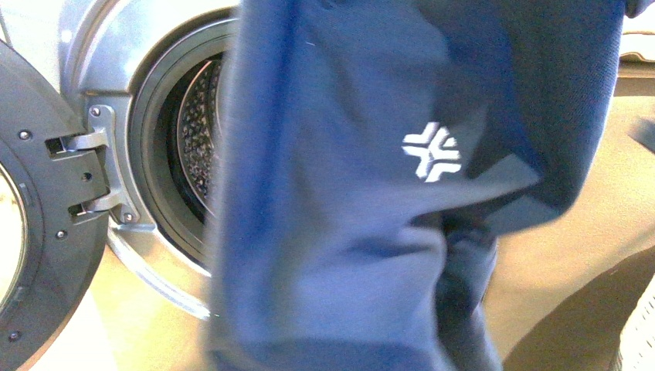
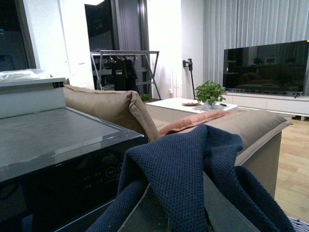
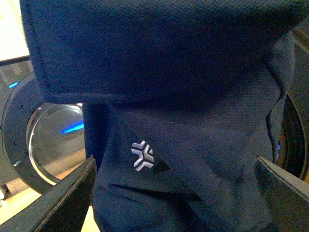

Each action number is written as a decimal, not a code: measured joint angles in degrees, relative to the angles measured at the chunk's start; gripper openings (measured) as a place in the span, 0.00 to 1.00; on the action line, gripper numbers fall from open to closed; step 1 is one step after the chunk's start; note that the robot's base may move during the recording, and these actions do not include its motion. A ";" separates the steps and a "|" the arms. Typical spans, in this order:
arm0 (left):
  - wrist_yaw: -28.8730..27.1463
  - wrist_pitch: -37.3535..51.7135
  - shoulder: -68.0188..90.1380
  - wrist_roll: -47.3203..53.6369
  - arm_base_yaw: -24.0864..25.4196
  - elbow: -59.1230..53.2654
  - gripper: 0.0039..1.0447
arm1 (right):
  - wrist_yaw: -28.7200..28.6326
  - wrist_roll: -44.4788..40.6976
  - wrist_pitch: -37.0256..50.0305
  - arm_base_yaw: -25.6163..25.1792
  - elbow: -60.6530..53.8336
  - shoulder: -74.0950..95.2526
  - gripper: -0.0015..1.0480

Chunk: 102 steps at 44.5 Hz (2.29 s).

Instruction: Collect clothes from washing machine

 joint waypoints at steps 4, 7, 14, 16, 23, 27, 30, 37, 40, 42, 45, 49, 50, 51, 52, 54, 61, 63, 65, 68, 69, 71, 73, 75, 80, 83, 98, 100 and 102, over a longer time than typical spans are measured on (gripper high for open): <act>-0.02 0.00 0.00 -0.02 0.00 0.00 0.05 | -0.02 0.02 0.07 0.39 0.04 0.48 0.93; -0.02 0.00 0.00 -0.02 0.00 0.00 0.05 | -0.02 0.09 0.09 0.83 0.07 1.01 0.93; 0.00 0.00 0.00 0.00 0.00 0.00 0.05 | -0.04 0.42 0.09 3.37 1.11 2.99 0.93; 0.00 0.00 0.00 -0.02 0.00 0.00 0.05 | -0.04 0.42 0.09 3.72 1.11 3.26 0.93; -0.02 0.00 0.00 0.00 0.00 0.00 0.05 | -0.02 0.39 0.09 4.79 1.11 4.04 0.93; -0.02 0.00 0.00 -0.02 0.00 0.00 0.05 | -0.02 0.39 0.09 6.14 1.62 5.03 0.93; -0.02 0.00 0.00 0.00 0.00 0.00 0.05 | -0.02 0.39 0.09 7.34 2.93 6.10 0.93; -0.04 0.00 0.00 0.00 0.00 0.00 0.05 | 0.26 1.07 -1.73 13.07 16.37 13.66 0.93; -0.02 0.00 0.00 0.00 0.00 0.00 0.05 | 0.81 1.09 -3.50 13.68 21.22 15.39 0.93; -0.02 0.02 0.00 0.00 0.00 0.00 0.05 | 1.05 1.09 -4.31 13.73 23.52 15.98 0.93; -0.02 0.02 0.00 0.00 0.00 0.00 0.05 | 1.20 1.05 -5.25 13.66 25.35 16.37 0.93; -0.26 0.07 -0.02 -0.02 0.02 0.00 0.05 | 1.77 0.74 -7.04 13.14 27.74 17.07 0.93; -0.24 0.07 -0.02 -0.02 0.02 0.00 0.05 | 2.01 0.74 -7.23 13.03 28.04 17.29 0.93; -0.22 0.07 -0.02 -0.02 0.02 0.00 0.05 | 2.21 0.76 -7.30 12.94 28.20 17.44 0.93; -0.22 0.07 -0.02 0.00 0.02 0.00 0.05 | 2.67 0.81 -7.28 12.76 28.48 17.81 0.93; -0.09 0.07 -0.02 0.00 0.00 0.00 0.05 | 3.50 1.29 -7.06 12.48 28.94 18.53 0.91; -0.07 0.07 -0.02 -0.02 0.00 0.00 0.05 | 4.44 4.15 -5.29 11.78 29.20 19.54 0.66; -0.09 0.07 -0.02 -0.02 0.02 0.00 0.05 | 4.31 5.33 -4.44 11.78 29.20 19.54 0.58; -0.11 0.07 -0.02 -0.02 0.02 0.00 0.05 | 4.31 6.10 -4.20 11.78 29.20 19.52 0.49; -0.07 0.07 -0.02 0.00 0.00 0.00 0.05 | 4.37 7.69 -3.02 11.74 29.14 19.52 0.36; -0.07 0.07 -0.02 0.00 0.00 0.00 0.05 | 4.48 8.11 -2.78 11.67 29.11 19.50 0.33; -0.07 0.07 -0.02 0.00 0.00 0.00 0.05 | 4.52 8.90 -2.40 11.58 29.07 19.39 0.28; -0.09 0.07 -0.02 0.00 0.00 0.00 0.05 | 4.55 9.70 -1.77 11.34 29.00 19.17 0.21; -0.09 0.07 -0.02 0.00 0.00 0.00 0.05 | 4.61 10.51 -1.18 11.04 28.89 18.88 0.14; -0.09 0.11 -0.02 0.00 0.00 0.00 0.05 | 5.14 12.24 -0.24 9.90 28.74 17.46 0.03; -0.07 0.13 -0.02 -0.02 0.00 0.00 0.05 | 5.14 12.61 -0.09 9.46 28.74 16.98 0.03; -0.07 0.13 -0.02 -0.13 0.00 0.00 0.20 | 4.96 14.10 -0.04 7.17 28.74 16.33 0.03; -0.07 0.13 -0.02 -0.13 0.00 0.00 0.27 | 4.98 14.56 -0.04 6.45 28.74 15.78 0.03; -0.07 0.13 -0.04 -0.11 0.00 0.00 0.37 | 5.84 16.76 -0.28 4.28 29.14 13.88 0.03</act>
